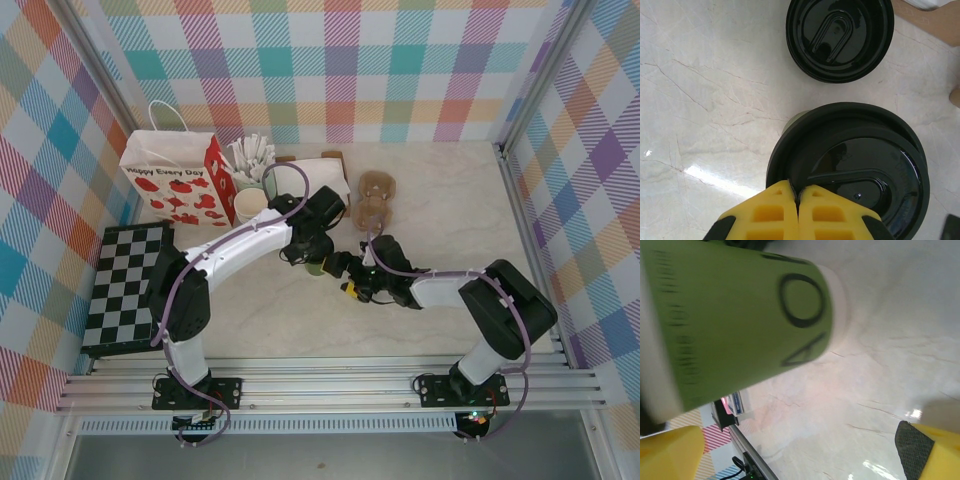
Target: Pack the takeout coffee
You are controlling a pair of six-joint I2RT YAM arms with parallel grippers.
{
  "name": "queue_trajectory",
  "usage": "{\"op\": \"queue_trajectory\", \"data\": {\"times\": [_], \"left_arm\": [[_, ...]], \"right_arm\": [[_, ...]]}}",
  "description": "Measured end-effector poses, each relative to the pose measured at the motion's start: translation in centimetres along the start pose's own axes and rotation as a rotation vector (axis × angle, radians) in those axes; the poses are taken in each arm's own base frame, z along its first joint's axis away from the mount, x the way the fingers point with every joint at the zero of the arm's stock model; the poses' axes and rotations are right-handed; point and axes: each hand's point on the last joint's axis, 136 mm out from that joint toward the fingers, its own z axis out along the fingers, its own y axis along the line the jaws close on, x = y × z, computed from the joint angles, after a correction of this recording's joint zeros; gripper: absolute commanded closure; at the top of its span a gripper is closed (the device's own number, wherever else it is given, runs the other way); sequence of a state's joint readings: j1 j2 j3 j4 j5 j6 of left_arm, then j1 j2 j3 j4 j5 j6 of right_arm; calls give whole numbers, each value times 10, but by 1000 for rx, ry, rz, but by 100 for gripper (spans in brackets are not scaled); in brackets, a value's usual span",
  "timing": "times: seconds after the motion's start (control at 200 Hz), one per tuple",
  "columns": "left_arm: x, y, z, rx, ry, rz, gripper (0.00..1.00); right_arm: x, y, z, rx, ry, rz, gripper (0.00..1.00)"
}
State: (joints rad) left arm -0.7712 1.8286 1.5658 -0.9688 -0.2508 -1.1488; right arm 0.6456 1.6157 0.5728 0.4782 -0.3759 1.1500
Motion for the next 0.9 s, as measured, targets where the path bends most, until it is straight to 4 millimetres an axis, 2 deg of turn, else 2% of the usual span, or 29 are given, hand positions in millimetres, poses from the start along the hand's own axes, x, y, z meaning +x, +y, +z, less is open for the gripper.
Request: {"op": "queue_trajectory", "data": {"times": [0.17,0.365,0.495,0.61,0.77,0.9], "left_arm": [[0,-3,1,19,-3,-17,100],[-1,-5,1,16,-2,-15,100],[-1,-5,1,12,-1,-15,100],[-1,-5,1,10,0,-14,100],[-1,-5,1,8,1,-14,100],[-1,-5,2,6,3,-13,100]], "right_arm": [[-4,3,0,-48,3,35,1],[1,9,-4,-71,1,-8,0],[5,27,-15,-132,-21,-80,0],[0,40,-20,-174,-58,-118,0],[-4,36,-16,-164,-76,-113,0],[-6,23,-8,-131,-78,-94,0]]}}
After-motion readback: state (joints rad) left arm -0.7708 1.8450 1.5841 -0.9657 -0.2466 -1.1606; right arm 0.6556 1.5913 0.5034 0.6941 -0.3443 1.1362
